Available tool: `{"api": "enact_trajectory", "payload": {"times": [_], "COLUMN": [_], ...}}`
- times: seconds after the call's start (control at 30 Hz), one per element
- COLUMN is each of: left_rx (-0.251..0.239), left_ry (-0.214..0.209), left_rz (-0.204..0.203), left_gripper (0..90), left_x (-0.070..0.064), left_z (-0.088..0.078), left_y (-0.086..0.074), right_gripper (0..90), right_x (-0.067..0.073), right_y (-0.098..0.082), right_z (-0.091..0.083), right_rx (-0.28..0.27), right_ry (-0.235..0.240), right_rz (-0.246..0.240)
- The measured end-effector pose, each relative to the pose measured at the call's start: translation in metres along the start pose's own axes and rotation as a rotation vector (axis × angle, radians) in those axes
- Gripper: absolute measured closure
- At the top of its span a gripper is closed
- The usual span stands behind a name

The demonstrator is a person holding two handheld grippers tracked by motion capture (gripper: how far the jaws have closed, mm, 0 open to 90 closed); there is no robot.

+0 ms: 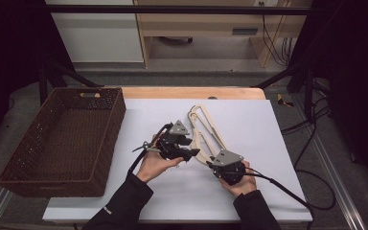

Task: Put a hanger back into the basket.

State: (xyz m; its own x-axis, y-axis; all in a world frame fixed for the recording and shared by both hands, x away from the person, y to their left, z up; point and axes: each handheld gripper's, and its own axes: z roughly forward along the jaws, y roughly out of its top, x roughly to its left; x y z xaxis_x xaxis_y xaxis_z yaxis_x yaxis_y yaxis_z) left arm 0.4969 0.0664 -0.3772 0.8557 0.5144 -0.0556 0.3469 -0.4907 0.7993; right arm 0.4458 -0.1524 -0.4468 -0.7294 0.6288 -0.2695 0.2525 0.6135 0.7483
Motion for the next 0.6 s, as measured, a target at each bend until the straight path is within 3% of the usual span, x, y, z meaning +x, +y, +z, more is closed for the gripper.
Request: {"api": "enact_trajectory", "payload": {"times": [0.03, 0.1, 0.13, 0.27, 0.3, 0.4, 0.5, 0.6], "left_rx": [0.000, -0.079, -0.104, -0.174, -0.174, -0.199, -0.203, -0.194], "left_ry": [0.000, 0.010, 0.013, 0.048, 0.048, 0.089, 0.091, 0.103], "left_rz": [0.000, -0.004, -0.004, -0.013, -0.013, -0.009, -0.004, 0.004], "left_gripper": [43.3, 37.9, 29.7, 19.4, 17.3, 14.7, 14.1, 13.5], "left_x": [0.000, 0.001, 0.002, 0.009, 0.009, 0.013, 0.014, 0.011], "left_z": [0.000, -0.013, -0.020, -0.053, -0.053, -0.075, -0.083, -0.092], "left_y": [0.000, 0.003, 0.004, 0.001, 0.001, -0.010, -0.016, -0.025], "right_gripper": [78.7, 79.1, 79.5, 80.7, 80.7, 82.3, 83.3, 85.2], "right_x": [0.000, -0.002, -0.003, -0.008, -0.008, -0.015, -0.020, -0.027], "right_y": [0.000, 0.001, 0.001, 0.003, 0.003, 0.002, 0.001, -0.002], "right_z": [0.000, -0.003, -0.007, -0.015, -0.015, -0.025, -0.030, -0.039], "right_rx": [0.000, -0.005, -0.001, -0.002, -0.002, -0.006, -0.019, -0.028], "right_ry": [0.000, -0.004, -0.020, -0.054, -0.054, -0.097, -0.119, -0.177], "right_rz": [0.000, -0.002, -0.010, -0.020, -0.020, -0.014, -0.001, 0.023]}}
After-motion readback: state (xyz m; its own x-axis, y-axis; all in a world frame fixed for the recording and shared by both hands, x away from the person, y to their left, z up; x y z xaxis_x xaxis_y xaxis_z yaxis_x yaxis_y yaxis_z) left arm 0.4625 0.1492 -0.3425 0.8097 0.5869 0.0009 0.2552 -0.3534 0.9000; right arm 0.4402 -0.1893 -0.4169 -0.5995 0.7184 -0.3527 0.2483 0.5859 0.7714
